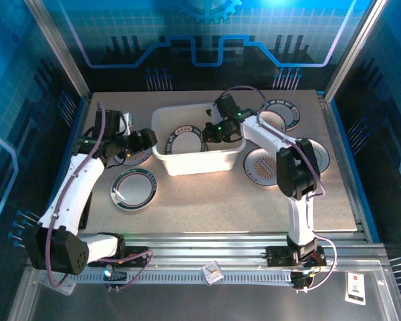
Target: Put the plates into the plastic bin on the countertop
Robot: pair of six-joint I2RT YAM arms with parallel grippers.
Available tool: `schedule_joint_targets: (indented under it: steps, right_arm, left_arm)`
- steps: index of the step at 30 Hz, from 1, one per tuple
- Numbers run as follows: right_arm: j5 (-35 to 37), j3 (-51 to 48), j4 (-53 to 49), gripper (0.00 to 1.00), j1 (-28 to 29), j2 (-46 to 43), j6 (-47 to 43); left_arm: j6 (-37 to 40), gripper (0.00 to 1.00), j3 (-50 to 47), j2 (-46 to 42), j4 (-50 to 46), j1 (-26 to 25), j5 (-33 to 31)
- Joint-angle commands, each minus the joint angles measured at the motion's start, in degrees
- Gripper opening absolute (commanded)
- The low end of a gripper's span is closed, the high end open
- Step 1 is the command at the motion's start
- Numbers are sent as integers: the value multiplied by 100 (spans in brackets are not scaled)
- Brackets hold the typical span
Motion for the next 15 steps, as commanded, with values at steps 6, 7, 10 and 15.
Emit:
schedule_joint_targets:
  steps: [6, 7, 10, 15]
  right_arm:
    - [50, -97, 40, 17, 109, 80, -155]
    - [68, -94, 25, 20, 112, 70, -172]
    - [65, -56, 0, 33, 112, 88, -182]
    - [123, -13, -20, 50, 105, 106, -208]
  left_arm:
    - [22, 86, -31, -135, -150, 39, -88]
    - [23, 86, -32, -135, -151, 39, -86]
    - [9, 86, -38, -135, -151, 39, -87]
    - [-5, 86, -45, -144, -168, 39, -121]
